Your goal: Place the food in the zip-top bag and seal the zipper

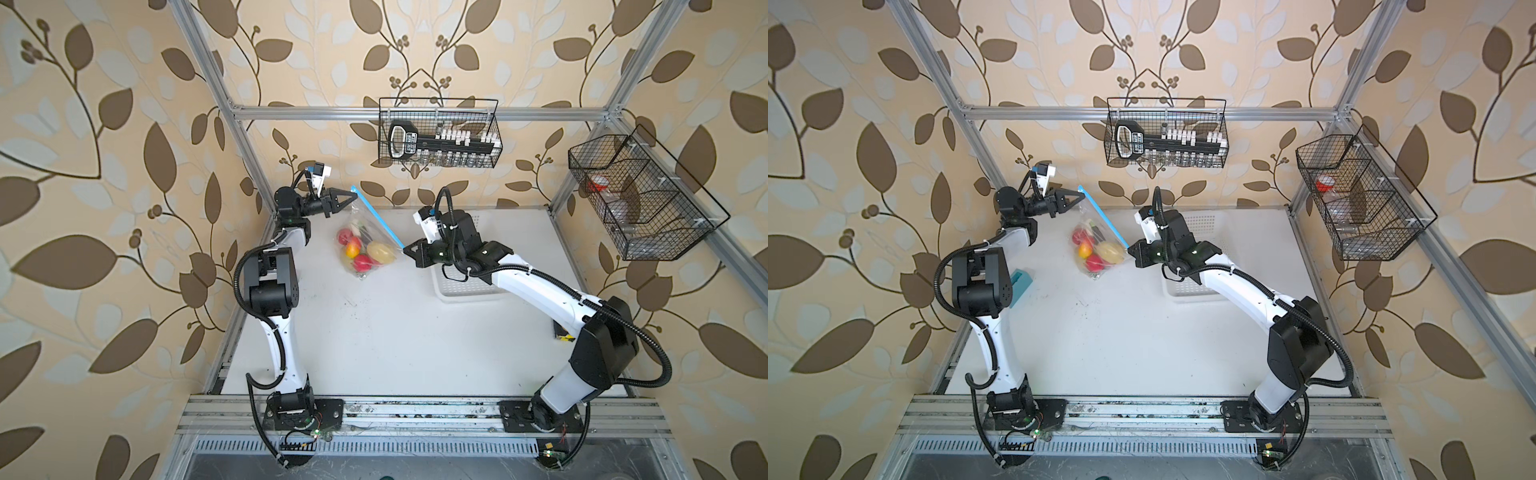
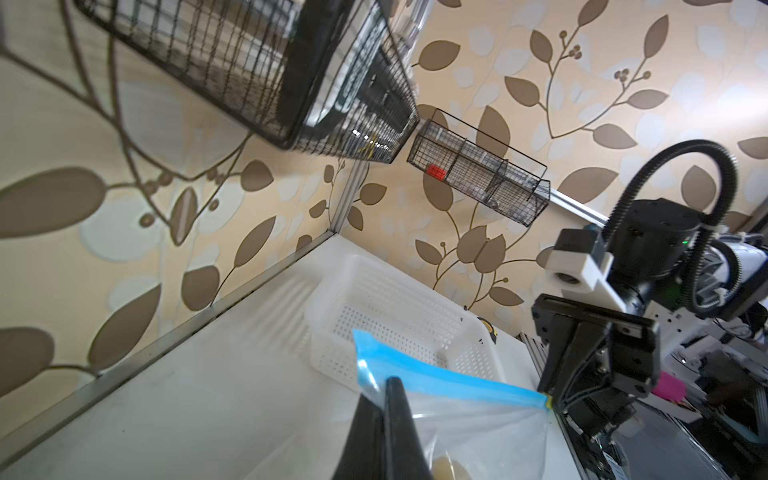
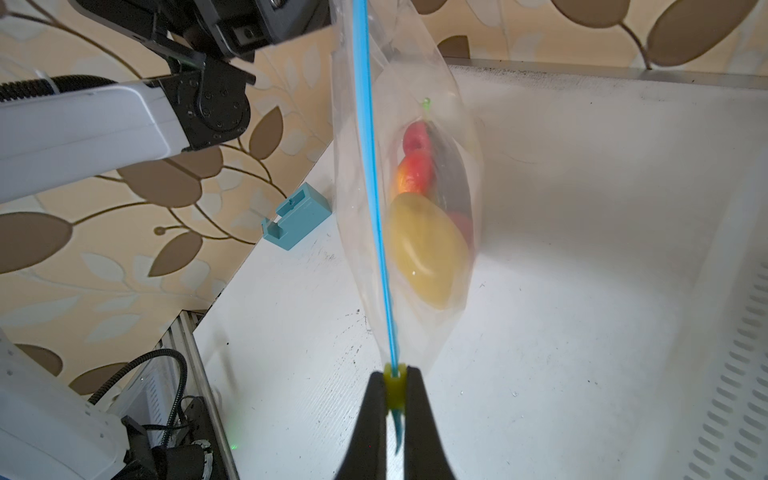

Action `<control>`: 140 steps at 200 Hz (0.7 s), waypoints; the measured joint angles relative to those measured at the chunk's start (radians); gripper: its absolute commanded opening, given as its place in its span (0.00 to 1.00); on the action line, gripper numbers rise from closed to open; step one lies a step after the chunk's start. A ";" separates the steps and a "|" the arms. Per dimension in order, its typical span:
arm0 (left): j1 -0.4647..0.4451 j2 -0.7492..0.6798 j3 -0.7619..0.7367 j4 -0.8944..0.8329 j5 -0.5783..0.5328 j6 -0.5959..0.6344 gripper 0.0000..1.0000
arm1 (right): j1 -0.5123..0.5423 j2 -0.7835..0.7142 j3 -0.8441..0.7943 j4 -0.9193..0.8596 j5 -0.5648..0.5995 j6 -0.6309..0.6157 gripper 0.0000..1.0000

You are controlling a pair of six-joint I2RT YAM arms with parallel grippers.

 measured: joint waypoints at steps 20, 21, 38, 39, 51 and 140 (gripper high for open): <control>0.002 -0.063 -0.095 -0.245 -0.078 0.212 0.00 | 0.009 0.000 0.002 -0.002 0.012 0.000 0.00; 0.002 -0.068 -0.099 -0.261 -0.085 0.228 0.00 | 0.009 0.000 0.002 -0.002 0.013 0.000 0.00; 0.001 -0.132 -0.127 -0.426 -0.148 0.367 0.00 | 0.015 0.000 0.006 -0.007 0.026 0.000 0.00; 0.001 -0.136 -0.127 -0.436 -0.152 0.375 0.00 | 0.015 0.000 0.006 -0.008 0.027 0.000 0.00; 0.000 -0.179 -0.127 -0.517 -0.193 0.449 0.00 | 0.016 0.000 0.014 -0.013 0.038 0.000 0.00; -0.019 -0.297 -0.129 -0.881 -0.406 0.632 0.00 | 0.021 -0.001 0.046 -0.059 0.114 -0.001 0.00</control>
